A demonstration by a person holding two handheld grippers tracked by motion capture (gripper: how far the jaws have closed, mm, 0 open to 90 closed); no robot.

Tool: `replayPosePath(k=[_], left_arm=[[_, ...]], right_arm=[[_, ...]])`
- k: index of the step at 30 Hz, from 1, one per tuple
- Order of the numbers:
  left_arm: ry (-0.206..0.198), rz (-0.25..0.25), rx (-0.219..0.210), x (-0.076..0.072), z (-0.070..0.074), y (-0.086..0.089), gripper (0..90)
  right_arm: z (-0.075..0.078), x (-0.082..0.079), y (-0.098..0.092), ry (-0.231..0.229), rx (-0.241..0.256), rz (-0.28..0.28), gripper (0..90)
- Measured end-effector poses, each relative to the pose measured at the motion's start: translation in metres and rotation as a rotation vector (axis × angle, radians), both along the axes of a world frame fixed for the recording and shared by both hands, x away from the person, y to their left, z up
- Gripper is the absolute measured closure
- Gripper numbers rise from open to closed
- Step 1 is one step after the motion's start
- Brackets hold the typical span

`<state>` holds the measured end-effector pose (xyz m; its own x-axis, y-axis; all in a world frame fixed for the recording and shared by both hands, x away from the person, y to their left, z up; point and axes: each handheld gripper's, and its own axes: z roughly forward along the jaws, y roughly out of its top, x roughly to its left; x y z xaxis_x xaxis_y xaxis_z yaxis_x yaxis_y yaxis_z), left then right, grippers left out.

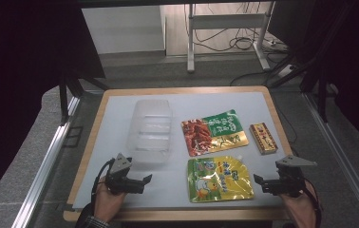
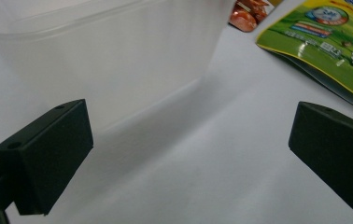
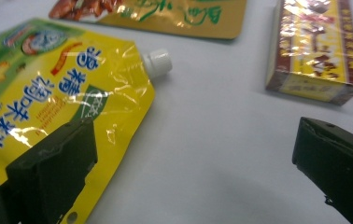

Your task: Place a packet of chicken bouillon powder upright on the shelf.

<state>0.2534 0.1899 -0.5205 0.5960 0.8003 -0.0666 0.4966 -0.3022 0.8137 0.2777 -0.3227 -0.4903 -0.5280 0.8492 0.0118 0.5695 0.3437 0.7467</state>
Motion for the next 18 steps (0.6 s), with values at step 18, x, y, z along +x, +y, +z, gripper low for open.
replayPosePath(k=[18], left_arm=[[0.046, 0.008, 0.018, -0.0004, -0.0036, 0.0005, 0.2]], right_arm=[[-0.0054, 0.0062, -0.0032, 0.023, 0.097, 0.078, 0.0]])
